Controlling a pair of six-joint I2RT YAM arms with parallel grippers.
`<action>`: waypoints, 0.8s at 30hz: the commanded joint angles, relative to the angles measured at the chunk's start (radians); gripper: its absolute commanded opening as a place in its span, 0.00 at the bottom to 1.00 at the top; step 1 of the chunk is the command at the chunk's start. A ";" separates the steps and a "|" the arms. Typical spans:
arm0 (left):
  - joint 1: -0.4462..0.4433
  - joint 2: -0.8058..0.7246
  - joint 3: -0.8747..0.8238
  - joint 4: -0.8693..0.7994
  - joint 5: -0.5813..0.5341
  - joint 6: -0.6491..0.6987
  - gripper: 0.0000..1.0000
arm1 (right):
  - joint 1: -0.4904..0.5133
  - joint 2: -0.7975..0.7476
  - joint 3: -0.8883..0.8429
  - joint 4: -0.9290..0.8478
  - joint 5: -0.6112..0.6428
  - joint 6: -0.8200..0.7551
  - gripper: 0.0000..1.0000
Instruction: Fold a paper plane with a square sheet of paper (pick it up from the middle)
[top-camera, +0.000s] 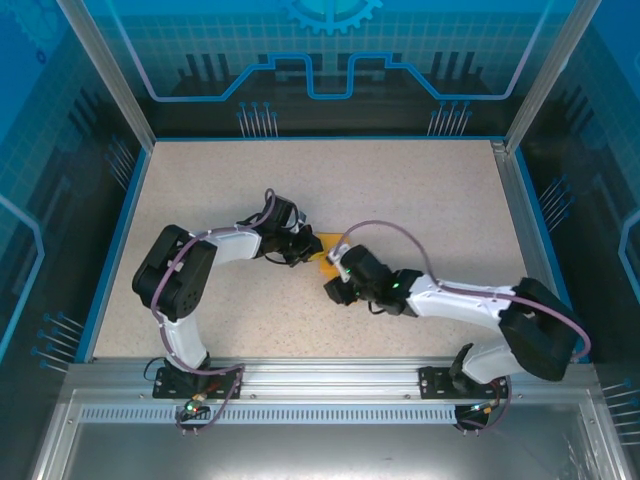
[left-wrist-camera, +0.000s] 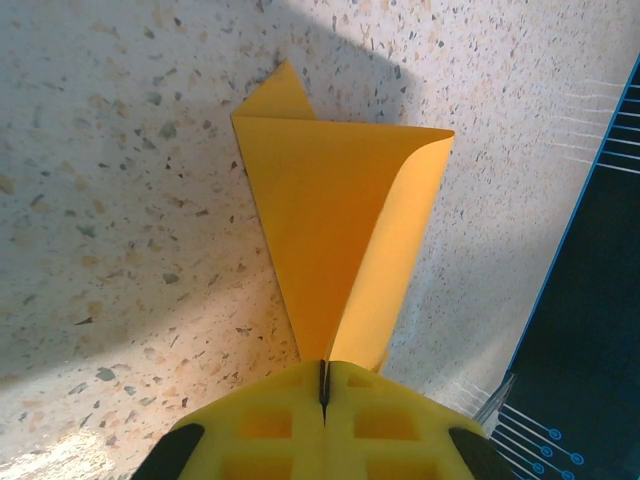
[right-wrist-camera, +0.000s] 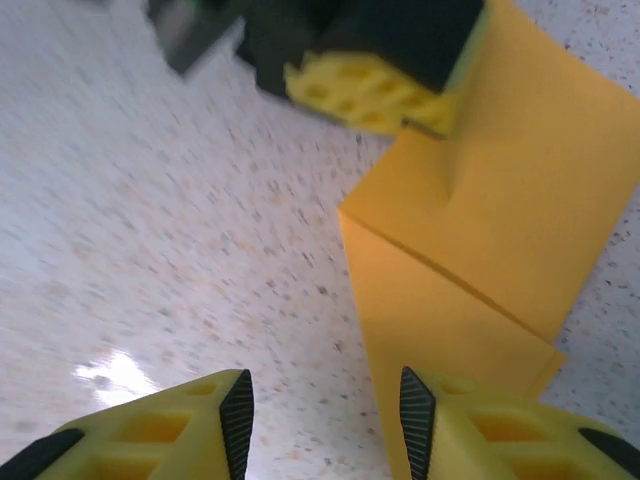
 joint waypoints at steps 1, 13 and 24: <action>0.013 -0.048 0.008 -0.013 -0.007 -0.014 0.00 | 0.084 0.092 0.050 -0.048 0.322 -0.103 0.45; 0.020 -0.054 -0.001 -0.014 0.007 -0.024 0.00 | 0.126 0.241 0.088 -0.034 0.444 -0.089 0.41; 0.028 -0.058 -0.007 -0.030 -0.017 -0.026 0.06 | 0.107 0.230 0.040 0.039 0.424 -0.093 0.13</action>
